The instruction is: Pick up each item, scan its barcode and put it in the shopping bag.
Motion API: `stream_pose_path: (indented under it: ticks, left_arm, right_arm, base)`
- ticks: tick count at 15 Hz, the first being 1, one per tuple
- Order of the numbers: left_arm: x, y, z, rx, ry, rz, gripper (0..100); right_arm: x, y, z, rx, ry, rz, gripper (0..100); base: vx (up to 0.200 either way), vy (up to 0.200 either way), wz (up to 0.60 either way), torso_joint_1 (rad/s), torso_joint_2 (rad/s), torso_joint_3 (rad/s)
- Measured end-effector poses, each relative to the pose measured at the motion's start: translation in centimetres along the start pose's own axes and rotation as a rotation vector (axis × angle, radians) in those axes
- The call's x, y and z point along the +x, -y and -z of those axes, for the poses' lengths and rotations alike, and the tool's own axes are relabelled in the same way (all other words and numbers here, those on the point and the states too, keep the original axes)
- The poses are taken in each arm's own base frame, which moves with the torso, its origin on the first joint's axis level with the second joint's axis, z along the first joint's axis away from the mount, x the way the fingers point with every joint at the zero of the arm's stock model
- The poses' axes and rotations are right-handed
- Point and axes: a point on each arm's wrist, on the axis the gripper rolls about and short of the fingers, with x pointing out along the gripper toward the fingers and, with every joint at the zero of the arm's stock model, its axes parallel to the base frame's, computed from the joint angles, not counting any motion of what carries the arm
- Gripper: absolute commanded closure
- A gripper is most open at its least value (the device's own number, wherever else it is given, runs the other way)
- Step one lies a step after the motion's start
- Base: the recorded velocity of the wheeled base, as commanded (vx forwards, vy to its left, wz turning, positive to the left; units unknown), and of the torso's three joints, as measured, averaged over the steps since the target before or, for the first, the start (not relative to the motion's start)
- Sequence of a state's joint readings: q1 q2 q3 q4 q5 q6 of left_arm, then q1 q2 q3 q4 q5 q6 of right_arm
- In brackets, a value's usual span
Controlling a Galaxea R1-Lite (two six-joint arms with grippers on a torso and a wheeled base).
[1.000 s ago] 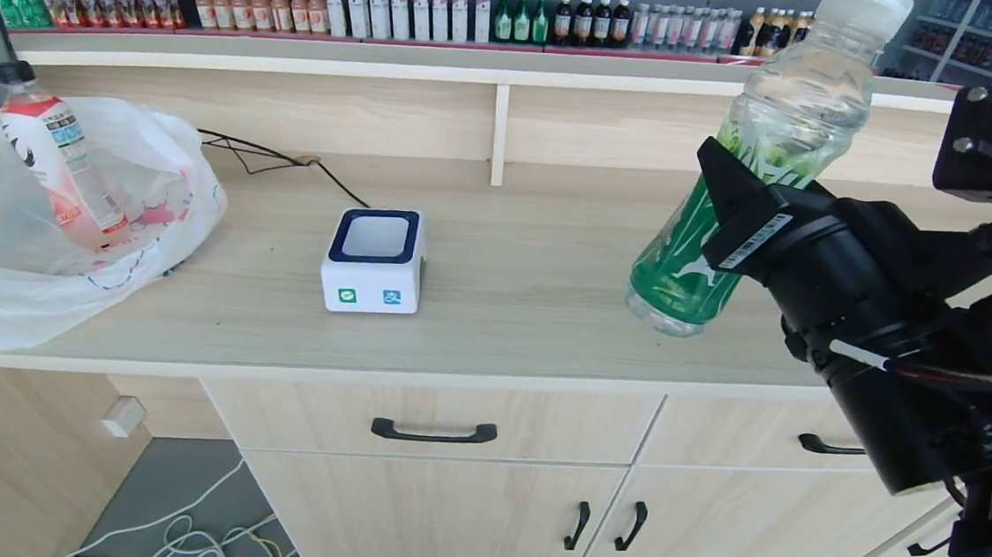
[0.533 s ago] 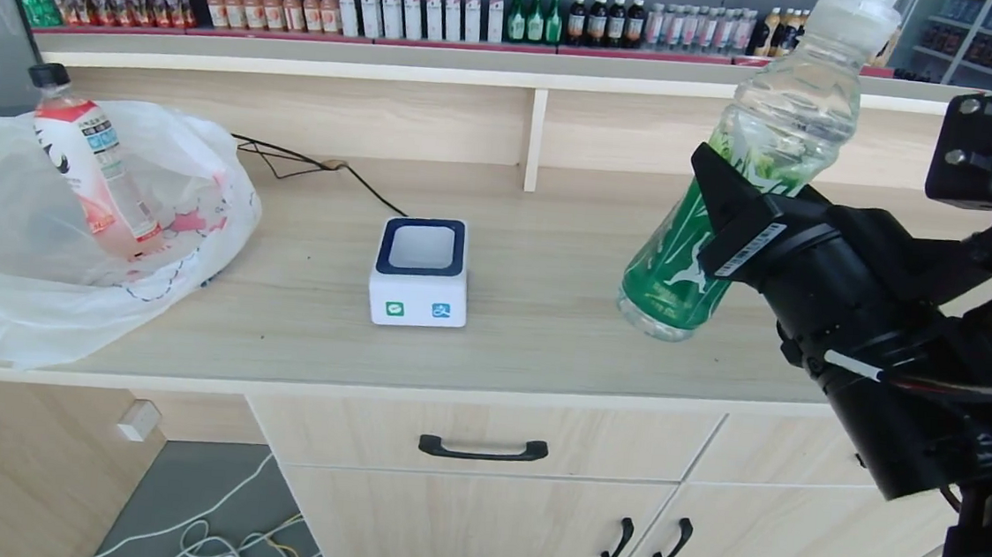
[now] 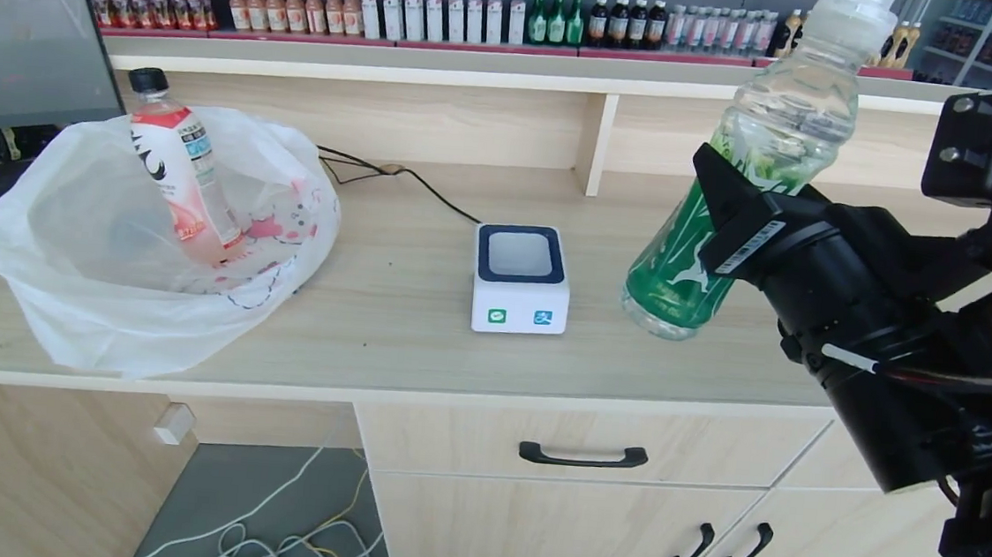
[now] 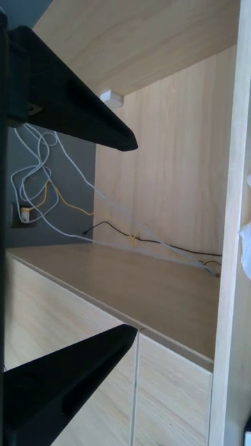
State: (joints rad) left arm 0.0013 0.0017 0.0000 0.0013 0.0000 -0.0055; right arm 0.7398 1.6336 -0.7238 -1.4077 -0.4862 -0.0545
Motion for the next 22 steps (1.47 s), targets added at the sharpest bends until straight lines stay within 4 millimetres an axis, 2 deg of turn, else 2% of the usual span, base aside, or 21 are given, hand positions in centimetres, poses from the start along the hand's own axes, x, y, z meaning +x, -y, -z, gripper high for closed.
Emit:
stream_pose_path:
  ticks: [8, 16, 19, 22]
  left_arm:
    - [0.0, 0.0, 0.0, 0.000, -0.001, 0.000, 0]
    - [0.0, 0.0, 0.0, 0.004, 0.000, 0.000, 0]
    - [0.0, 0.0, 0.0, 0.004, 0.000, 0.000, 0]
    - [0.0, 0.0, 0.0, 0.004, 0.000, 0.001, 0]
  right_arm:
    - [-0.1, 0.0, -0.4, 0.005, 0.012, 0.001, 100]
    - [0.2, -0.1, -0.8, 0.044, 0.023, -0.014, 100]
    - [1.2, -0.5, -1.5, 0.103, 0.060, -0.010, 100]
    - [2.3, -1.2, -1.1, 0.194, 0.040, -0.017, 100]
  base:
    - [0.000, 0.200, 0.00, 0.003, 0.00, 0.001]
    - [0.000, 0.000, 0.00, 0.000, 0.00, 0.000]
    - [0.000, 0.000, 0.00, 0.000, 0.00, 0.000]
    - [0.000, 0.000, 0.00, 0.000, 0.00, 0.000]
